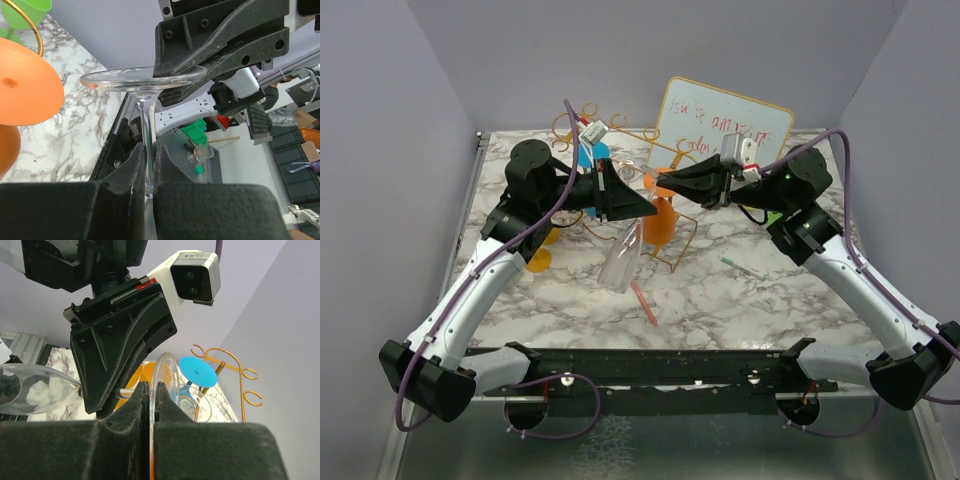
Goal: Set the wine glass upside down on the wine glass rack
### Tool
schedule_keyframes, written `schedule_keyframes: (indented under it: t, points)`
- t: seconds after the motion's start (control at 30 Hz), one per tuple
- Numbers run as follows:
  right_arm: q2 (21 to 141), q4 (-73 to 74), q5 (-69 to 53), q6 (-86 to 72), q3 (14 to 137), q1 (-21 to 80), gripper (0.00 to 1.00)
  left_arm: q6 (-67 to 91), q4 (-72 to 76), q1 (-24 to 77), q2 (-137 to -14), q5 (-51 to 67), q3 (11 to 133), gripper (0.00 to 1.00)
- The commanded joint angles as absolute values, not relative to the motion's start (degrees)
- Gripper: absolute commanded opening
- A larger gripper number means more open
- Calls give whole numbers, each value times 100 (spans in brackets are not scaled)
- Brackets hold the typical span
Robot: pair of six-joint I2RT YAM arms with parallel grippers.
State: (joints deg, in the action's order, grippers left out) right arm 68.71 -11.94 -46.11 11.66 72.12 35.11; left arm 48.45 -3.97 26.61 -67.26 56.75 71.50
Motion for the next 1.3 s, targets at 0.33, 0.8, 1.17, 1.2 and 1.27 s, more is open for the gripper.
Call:
schedule_keyframes:
  t: [0.33, 0.8, 1.17, 1.2, 1.27]
  points:
    - [6770, -1588, -3519, -302, 7417, 3577, 77, 1827, -2866, 2687, -5946, 2331, 8162, 0]
    - [6143, -1641, -2870, -907, 6933, 3577, 79, 1186, -2732, 2689, -5256, -2942, 7319, 0]
    - [5718, -1430, -2763, -790, 6680, 3577, 79, 466, -891, 2470, -5490, -2112, 6259, 0]
    - [5682, -1428, -2754, -772, 6653, 3577, 79, 409, -757, 2415, -5506, -1986, 6196, 0]
    - [5616, -1418, -2722, -721, 6601, 3577, 79, 364, -542, 2258, -5525, -1746, 6131, 0]
